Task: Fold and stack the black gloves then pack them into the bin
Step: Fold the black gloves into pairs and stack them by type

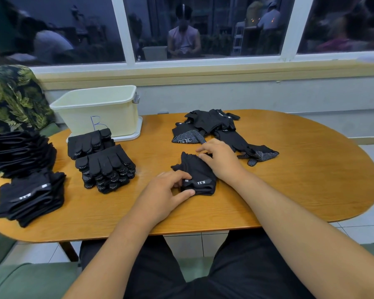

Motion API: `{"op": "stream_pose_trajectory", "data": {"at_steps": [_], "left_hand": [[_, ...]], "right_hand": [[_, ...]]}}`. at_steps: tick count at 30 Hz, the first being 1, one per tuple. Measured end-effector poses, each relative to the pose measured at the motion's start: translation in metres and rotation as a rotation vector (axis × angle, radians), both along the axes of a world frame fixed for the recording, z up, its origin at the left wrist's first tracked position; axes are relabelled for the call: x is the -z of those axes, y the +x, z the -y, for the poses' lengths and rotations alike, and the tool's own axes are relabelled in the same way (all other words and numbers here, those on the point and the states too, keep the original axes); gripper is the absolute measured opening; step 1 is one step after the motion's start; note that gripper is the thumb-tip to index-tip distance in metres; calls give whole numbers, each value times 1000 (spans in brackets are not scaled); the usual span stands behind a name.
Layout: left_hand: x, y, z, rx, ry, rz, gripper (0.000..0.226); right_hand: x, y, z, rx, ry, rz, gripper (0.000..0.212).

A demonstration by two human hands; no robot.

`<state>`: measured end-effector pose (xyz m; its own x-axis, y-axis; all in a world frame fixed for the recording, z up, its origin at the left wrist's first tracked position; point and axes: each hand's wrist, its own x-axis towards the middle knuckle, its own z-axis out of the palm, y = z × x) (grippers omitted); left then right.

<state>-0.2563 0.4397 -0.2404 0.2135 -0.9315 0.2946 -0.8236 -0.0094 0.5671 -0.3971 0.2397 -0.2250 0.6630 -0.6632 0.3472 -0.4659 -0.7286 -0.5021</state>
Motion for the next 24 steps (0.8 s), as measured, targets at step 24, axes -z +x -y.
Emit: {"op": "stream_pose_trajectory", "data": {"at_steps": [24], "left_hand": [[-25,10,28,-427,186,-147,23]], "right_hand": [[3,10,-41,-167,72,-539,89]]}}
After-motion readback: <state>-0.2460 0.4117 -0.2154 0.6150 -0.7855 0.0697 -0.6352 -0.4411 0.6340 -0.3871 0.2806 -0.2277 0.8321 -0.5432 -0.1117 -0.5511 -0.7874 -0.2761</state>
